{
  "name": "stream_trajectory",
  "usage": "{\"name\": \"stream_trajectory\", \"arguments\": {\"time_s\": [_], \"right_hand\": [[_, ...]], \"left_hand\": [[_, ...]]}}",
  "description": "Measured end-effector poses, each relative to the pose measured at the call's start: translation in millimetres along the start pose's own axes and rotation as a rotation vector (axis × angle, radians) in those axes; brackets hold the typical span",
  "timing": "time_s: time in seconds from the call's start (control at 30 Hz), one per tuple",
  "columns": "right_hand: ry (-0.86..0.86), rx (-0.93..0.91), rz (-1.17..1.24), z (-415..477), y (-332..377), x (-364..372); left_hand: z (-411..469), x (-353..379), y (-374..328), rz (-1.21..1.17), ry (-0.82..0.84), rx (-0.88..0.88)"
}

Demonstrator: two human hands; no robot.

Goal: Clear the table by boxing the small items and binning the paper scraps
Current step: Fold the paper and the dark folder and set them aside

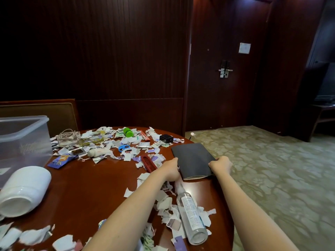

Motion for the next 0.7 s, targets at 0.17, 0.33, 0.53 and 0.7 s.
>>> {"name": "stream_trajectory", "arguments": {"time_s": [0.17, 0.33, 0.53, 0.7], "right_hand": [[-0.016, -0.035, -0.049, -3, 1, 5], [-0.028, -0.038, -0.069, -6, 3, 5], [-0.059, -0.053, -0.118, -13, 5, 6], [-0.091, -0.018, -0.313, -19, 6, 6]], "left_hand": [[-5, 2, -1, 0.093, -0.031, 0.028], [-6, 4, -3, 0.204, 0.057, 0.024], [-9, -11, -6, 0.335, 0.074, -0.006], [-14, -17, -10, 0.424, 0.024, 0.014]]}}
Point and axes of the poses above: each hand's wrist, its own z-axis towards the middle knuckle, its own x-axis out of the palm, y = z × x, the point moved 1 cm from there along z, towards the middle knuckle, and after that the axes turned 3 degrees about -x, right-handed, at the moved point
